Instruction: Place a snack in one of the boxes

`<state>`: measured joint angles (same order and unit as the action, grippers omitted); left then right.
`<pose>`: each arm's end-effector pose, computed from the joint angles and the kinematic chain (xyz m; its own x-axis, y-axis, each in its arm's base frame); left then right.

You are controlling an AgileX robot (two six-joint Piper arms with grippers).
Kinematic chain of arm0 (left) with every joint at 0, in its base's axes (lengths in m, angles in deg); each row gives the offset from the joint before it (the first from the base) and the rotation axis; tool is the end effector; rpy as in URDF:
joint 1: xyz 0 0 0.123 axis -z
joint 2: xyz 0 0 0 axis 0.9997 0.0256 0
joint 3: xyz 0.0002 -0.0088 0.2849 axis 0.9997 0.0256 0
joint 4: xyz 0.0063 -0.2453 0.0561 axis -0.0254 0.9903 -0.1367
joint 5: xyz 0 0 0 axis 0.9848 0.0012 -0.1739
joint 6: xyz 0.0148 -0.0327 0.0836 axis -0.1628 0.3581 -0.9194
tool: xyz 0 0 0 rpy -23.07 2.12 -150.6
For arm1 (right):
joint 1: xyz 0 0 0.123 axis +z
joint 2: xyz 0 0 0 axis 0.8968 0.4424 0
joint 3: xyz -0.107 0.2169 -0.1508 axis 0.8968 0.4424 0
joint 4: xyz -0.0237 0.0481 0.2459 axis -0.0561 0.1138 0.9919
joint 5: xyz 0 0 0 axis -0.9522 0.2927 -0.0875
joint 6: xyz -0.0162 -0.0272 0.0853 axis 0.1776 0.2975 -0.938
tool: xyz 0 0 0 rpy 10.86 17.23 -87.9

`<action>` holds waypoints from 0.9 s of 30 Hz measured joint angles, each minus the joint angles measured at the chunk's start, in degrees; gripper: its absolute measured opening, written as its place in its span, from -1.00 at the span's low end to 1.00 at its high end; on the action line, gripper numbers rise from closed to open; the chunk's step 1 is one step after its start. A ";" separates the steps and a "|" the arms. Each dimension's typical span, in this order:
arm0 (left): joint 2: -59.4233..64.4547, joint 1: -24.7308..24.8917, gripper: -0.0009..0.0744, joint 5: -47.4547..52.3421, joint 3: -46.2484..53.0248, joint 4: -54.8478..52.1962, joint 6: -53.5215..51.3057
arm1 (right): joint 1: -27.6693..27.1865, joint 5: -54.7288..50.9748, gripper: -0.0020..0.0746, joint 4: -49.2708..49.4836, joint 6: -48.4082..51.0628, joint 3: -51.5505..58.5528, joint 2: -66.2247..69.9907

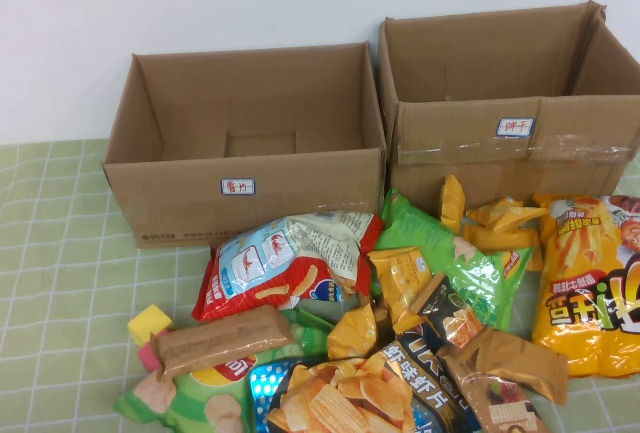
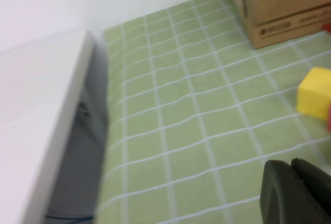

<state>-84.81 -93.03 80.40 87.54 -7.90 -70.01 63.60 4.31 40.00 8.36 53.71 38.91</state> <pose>0.0529 0.0030 0.1794 -0.2528 0.1465 -0.9564 -0.0244 0.9872 0.1577 0.0526 -0.0021 0.1748 -0.2718 0.0871 -0.9584 0.0473 0.9959 0.0771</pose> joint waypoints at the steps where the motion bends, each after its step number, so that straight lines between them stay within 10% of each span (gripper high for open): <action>1: 0.00 0.00 -0.98 0.00 0.00 0.00 0.00 | 0.00 0.00 -0.95 0.00 0.00 0.00 0.00; 27: 0.00 6.91 -0.98 0.00 0.00 0.00 12.49 | 0.00 0.00 -0.95 0.00 0.00 0.00 0.00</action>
<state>-84.81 -86.12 80.40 87.54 -7.90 -57.52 63.60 4.31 40.00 8.36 53.71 38.91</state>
